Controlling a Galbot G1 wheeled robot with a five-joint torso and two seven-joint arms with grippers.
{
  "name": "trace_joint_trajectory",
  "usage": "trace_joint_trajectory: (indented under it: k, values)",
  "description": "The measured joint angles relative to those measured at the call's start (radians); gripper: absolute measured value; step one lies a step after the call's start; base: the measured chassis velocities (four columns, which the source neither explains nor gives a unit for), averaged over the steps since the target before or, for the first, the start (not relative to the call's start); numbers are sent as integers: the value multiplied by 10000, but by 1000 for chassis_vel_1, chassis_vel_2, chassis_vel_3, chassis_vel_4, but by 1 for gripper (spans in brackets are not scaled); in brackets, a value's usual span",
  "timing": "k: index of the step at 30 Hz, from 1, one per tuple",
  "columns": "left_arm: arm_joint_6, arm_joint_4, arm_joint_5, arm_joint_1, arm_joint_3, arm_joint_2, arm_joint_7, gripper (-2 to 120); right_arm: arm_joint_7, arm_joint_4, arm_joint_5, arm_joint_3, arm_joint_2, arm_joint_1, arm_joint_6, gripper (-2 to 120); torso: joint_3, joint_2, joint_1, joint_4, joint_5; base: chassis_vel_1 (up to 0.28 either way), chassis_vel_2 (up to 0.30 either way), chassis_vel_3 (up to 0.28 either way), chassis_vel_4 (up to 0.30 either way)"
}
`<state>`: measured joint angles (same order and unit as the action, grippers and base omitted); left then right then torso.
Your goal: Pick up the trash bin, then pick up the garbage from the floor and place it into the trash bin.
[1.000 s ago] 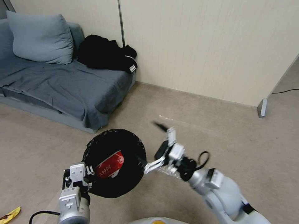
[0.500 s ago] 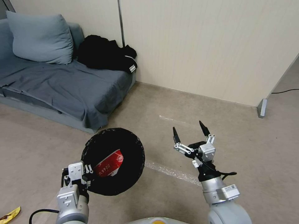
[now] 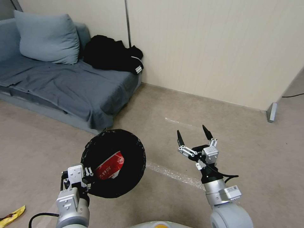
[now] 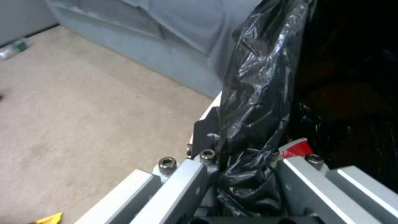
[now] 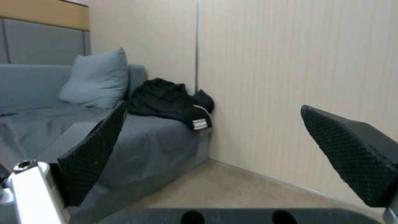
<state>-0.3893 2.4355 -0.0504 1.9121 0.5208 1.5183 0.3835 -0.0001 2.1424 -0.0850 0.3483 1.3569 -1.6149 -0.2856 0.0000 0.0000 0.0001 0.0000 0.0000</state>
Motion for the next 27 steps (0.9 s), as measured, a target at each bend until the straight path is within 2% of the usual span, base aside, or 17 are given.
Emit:
trace_joint_trajectory:
  k: [27]
  values:
    - [19, 105, 55, 96, 34, 77, 100, 1, 31, -147, -228, 146, -113, 424, -26, 100, 0, 0, -1, 0, 0, 111, 108, 109, 111]
